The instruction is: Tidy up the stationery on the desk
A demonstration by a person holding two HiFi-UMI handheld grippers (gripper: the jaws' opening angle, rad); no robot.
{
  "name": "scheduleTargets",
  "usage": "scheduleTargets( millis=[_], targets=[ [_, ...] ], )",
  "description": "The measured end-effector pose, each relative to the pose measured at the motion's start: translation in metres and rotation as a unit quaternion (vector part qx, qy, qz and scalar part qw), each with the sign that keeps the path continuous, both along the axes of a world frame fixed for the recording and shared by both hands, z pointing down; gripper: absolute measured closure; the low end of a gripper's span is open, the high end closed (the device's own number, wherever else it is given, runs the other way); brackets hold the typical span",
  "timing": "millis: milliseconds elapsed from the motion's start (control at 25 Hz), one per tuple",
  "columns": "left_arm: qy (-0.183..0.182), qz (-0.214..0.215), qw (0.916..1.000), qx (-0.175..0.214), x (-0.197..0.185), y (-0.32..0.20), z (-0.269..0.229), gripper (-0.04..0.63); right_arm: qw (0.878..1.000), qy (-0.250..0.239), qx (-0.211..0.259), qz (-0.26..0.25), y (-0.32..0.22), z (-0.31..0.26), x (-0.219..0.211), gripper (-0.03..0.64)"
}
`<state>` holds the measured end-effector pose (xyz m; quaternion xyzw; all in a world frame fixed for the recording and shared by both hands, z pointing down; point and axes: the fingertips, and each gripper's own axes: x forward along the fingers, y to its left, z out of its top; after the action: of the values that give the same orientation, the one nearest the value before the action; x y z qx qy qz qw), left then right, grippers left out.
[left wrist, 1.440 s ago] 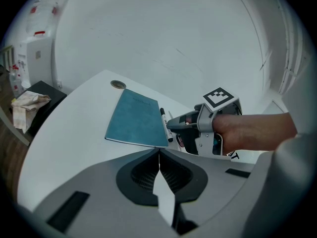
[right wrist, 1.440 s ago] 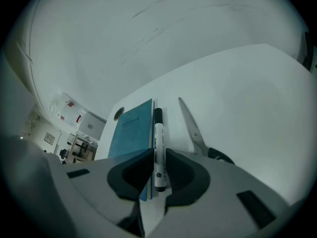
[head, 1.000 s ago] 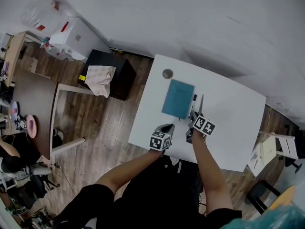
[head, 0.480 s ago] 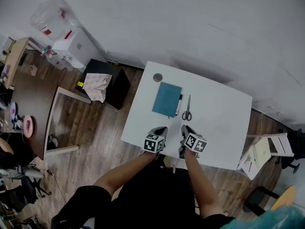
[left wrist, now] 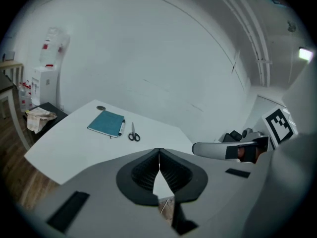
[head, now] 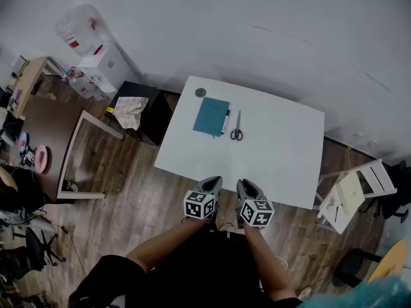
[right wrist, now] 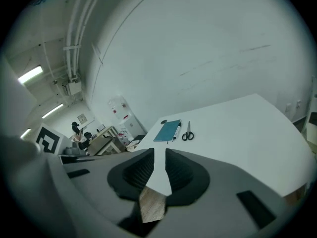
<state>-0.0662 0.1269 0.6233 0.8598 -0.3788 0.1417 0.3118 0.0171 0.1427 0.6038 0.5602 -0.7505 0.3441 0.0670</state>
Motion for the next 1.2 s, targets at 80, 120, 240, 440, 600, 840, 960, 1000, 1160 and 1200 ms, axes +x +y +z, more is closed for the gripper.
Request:
scheduleTargets(
  millis=[80, 120, 240, 440, 600, 840, 960, 1000, 1160, 1200],
  targets=[
    [0.006, -0.003, 0.9998, 0.016, 0.008, 0.031, -0.016, 0.581, 1.0, 0.001, 0.009, -0.009, 0.035, -0.012, 0.001, 0.535],
    [0.009, -0.004, 0.9997, 0.022, 0.012, 0.047, -0.023, 0.581, 1.0, 0.001, 0.012, -0.013, 0.052, -0.018, 0.002, 0.535],
    [0.016, 0.004, 0.9991, 0.039, 0.022, 0.092, -0.046, 0.581, 1.0, 0.012, 0.026, -0.009, 0.098, -0.041, 0.009, 0.535],
    [0.032, 0.024, 0.9951, 0.09, 0.03, 0.138, -0.104, 0.581, 0.996, 0.023, 0.084, 0.018, 0.139, -0.094, 0.018, 0.535],
    [0.045, 0.052, 0.9886, 0.134, 0.039, 0.156, -0.145, 0.581, 0.986, 0.05, 0.152, 0.046, 0.152, -0.135, 0.028, 0.535],
    [0.049, 0.067, 0.9712, 0.223, 0.042, 0.155, -0.194, 0.581, 0.976, 0.056, 0.2, 0.068, 0.159, -0.174, 0.032, 0.535],
    [0.042, 0.07, 0.9669, 0.242, 0.043, 0.159, -0.204, 0.581, 0.971, 0.093, 0.211, 0.066, 0.164, -0.188, 0.025, 0.535],
    [0.036, 0.07, 0.9664, 0.244, 0.045, 0.16, -0.204, 0.581, 0.969, 0.101, 0.214, 0.068, 0.165, -0.191, 0.025, 0.535],
    [0.039, 0.075, 0.9621, 0.259, 0.049, 0.171, -0.208, 0.581, 0.965, 0.115, 0.223, 0.073, 0.172, -0.201, 0.025, 0.575],
    [0.042, 0.076, 0.9601, 0.266, 0.05, 0.173, -0.21, 0.581, 0.964, 0.121, 0.227, 0.073, 0.174, -0.204, 0.026, 0.579]
  ],
)
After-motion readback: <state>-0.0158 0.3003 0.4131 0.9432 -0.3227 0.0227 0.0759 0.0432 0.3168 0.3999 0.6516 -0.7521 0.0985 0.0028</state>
